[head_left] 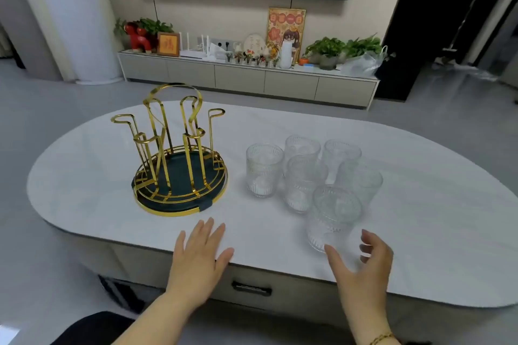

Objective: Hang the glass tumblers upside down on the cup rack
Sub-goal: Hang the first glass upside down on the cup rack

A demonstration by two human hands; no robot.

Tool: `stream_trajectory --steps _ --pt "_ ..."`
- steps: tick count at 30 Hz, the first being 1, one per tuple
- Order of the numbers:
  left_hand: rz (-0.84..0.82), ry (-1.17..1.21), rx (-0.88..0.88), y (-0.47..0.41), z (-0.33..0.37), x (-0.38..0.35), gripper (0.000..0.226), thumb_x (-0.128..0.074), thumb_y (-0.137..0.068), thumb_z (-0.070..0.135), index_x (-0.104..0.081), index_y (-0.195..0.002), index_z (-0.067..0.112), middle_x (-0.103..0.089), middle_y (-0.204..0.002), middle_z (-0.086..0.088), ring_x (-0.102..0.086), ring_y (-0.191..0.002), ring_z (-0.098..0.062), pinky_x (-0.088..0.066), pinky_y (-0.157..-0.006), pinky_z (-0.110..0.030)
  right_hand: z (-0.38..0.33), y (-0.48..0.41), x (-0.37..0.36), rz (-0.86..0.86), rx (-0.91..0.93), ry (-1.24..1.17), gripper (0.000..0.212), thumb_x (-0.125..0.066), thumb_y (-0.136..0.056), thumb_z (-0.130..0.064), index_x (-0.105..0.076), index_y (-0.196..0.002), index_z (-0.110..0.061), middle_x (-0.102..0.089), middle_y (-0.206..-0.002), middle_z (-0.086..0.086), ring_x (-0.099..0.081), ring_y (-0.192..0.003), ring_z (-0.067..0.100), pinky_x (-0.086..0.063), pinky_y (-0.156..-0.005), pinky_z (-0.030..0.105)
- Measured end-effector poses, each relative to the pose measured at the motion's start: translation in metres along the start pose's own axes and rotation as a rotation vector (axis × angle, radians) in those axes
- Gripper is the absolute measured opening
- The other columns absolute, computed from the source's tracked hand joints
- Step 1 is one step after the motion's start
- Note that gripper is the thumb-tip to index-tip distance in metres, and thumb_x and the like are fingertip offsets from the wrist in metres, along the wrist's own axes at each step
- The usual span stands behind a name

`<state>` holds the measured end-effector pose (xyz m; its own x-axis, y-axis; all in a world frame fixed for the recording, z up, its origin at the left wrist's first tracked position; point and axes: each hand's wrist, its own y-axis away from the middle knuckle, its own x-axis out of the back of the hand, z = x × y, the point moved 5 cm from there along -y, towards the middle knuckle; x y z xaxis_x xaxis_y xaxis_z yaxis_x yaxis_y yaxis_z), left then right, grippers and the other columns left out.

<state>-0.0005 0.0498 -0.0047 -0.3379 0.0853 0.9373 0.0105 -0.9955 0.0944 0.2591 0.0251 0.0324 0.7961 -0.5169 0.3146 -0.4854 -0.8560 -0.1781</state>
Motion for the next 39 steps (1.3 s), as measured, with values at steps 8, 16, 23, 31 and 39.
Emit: stream_trajectory --steps 8,16,23,31,39 --pt "0.071 -0.079 -0.035 0.001 -0.002 0.004 0.129 0.046 -0.029 0.072 -0.003 -0.140 0.029 0.002 -0.155 0.002 0.007 -0.142 -0.015 0.005 -0.115 -0.038 0.001 -0.010 -0.027 -0.150 -0.027 0.064 0.090 -0.077 -0.058 -0.026 -0.026 -0.132 -0.020 -0.049 -0.129 0.008 -0.047 -0.115 0.030 -0.039 -0.093 0.034" --pt "0.025 -0.060 -0.084 0.007 -0.001 0.008 0.113 0.032 -0.046 0.079 -0.006 -0.140 0.030 0.003 -0.154 0.004 0.007 -0.142 -0.014 0.006 -0.115 -0.035 -0.001 -0.016 -0.034 -0.001 -0.037 0.150 0.096 -0.079 -0.052 -0.034 -0.026 -0.130 -0.015 -0.053 -0.124 0.016 -0.047 -0.111 0.038 -0.043 -0.092 0.046" --pt "0.223 0.114 -0.117 0.013 -0.016 0.040 0.041 -0.044 -0.091 0.032 -0.038 -0.132 0.027 -0.029 -0.149 0.003 -0.011 -0.141 -0.012 0.003 -0.115 -0.034 0.003 -0.021 -0.036 0.052 -0.048 0.124 0.085 -0.079 -0.055 -0.028 -0.031 -0.122 -0.006 -0.057 -0.114 0.022 -0.052 -0.103 0.042 -0.044 -0.081 0.041" --pt "0.359 0.196 0.032 0.009 -0.059 0.080 0.044 -0.047 -0.090 0.021 -0.037 -0.133 0.021 -0.031 -0.148 -0.003 -0.021 -0.138 -0.018 -0.003 -0.116 -0.039 -0.011 -0.017 -0.044 -0.024 -0.107 -0.177 0.075 -0.075 -0.062 -0.015 -0.030 -0.121 -0.014 -0.043 -0.108 -0.001 -0.044 -0.093 0.019 -0.036 -0.077 0.030" --pt "0.252 0.286 0.138 -0.010 -0.087 0.068 0.058 -0.044 -0.092 0.028 -0.013 -0.140 0.020 -0.012 -0.154 -0.002 -0.013 -0.141 -0.019 -0.006 -0.116 -0.039 -0.058 0.005 -0.047 -0.136 0.053 -0.202 0.071 -0.074 -0.060 0.000 -0.038 -0.116 -0.023 -0.046 -0.089 -0.023 -0.049 -0.073 -0.021 -0.033 -0.064 0.013"
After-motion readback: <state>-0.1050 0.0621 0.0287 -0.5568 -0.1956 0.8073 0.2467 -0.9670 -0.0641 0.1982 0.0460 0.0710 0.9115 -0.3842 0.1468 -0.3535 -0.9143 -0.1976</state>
